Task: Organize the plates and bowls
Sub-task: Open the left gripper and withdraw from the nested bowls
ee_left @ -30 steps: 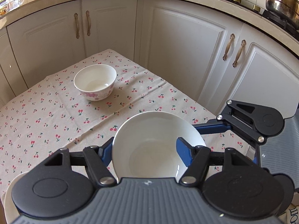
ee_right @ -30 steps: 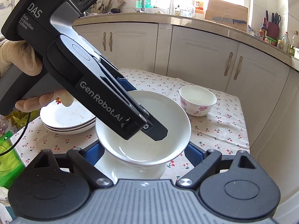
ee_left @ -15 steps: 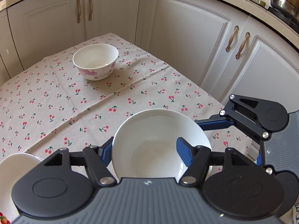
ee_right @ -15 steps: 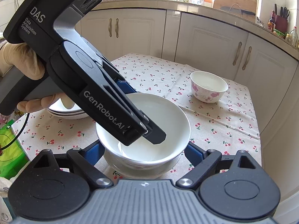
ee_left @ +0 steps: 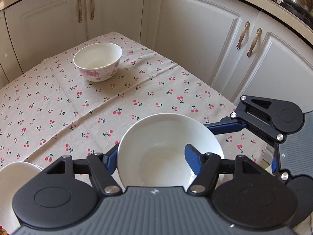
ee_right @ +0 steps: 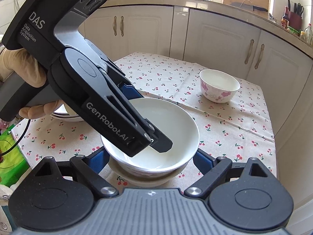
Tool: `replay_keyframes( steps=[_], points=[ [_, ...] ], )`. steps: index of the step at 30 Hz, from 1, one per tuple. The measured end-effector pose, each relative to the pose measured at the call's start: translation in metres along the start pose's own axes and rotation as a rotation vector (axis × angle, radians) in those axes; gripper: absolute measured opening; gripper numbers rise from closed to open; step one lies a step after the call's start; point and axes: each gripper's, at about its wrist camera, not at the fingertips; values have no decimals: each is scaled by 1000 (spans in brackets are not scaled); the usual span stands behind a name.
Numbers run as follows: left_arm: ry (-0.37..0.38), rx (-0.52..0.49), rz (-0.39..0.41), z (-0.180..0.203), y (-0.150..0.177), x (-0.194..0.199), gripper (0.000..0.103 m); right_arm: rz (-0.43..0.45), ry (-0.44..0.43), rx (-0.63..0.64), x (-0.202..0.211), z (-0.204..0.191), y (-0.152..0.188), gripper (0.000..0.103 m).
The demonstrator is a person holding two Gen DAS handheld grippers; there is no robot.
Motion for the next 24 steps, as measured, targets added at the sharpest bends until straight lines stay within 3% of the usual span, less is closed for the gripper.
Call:
replay_keyframes(
  steps=[13, 15, 17, 24],
  points=[
    [-12, -17, 25, -5, -1, 10, 75, 0, -10, 2, 0, 1, 0, 95],
    [-14, -10, 28, -8, -1, 13, 75, 25, -11, 5, 5, 1, 0, 103],
    [-17, -4, 31, -11, 0, 15, 75, 47, -15, 14, 11, 0, -2, 103],
    [-13, 6, 41, -14, 4, 21, 75, 77, 40, -23, 15, 7, -8, 103]
  ],
)
Point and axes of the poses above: each gripper's, at about its wrist camera, not at the fingertips, and x roughly against the way its jaws point, z to its right, y to its underside, and after that the axes turned 2 degrees about -y, right-handed
